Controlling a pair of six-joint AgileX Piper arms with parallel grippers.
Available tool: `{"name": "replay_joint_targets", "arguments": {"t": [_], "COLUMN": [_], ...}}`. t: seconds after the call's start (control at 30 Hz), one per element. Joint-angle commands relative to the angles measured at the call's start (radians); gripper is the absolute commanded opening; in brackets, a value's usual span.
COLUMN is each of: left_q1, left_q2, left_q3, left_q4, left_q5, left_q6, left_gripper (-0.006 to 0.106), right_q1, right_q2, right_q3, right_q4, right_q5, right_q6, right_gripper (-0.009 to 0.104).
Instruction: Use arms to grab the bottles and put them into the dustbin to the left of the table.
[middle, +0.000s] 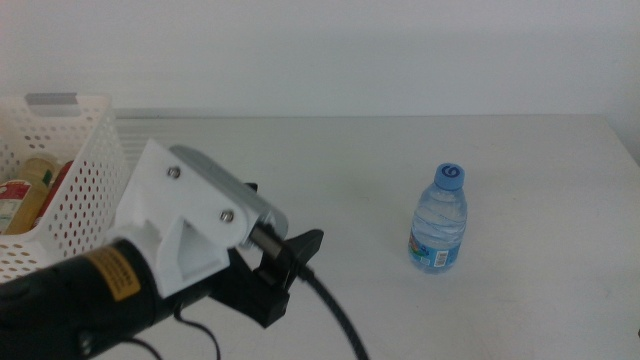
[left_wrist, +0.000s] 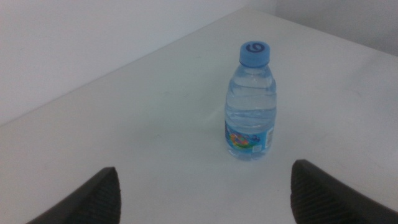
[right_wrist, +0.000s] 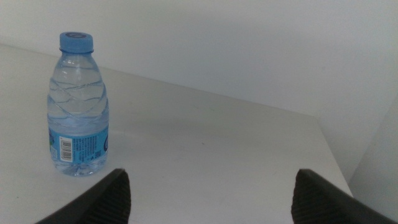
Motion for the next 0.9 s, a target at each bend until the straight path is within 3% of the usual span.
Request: {"name": "replay_joint_targets", "arguments": {"t": [0.0,0.87], "left_q1": [-0.016,-0.005], "left_q2": [-0.038,-0.504], "left_q3": [0.000,0.282], "left_q4": [-0.015,-0.100], "left_q5": [-0.107,-0.074], "left_q6": [-0.005,-0.004], "left_gripper": [0.090,0.090], "right_q1": [-0.005,-0.005], "right_q2": [-0.029,-0.029], "right_q3": [-0.007,-0.007], "right_q4": [-0.010,-0.010], "right_q5": [-0.076,-0.076], "right_q6": [-0.005,-0.005], "right_gripper": [0.068,0.068]}}
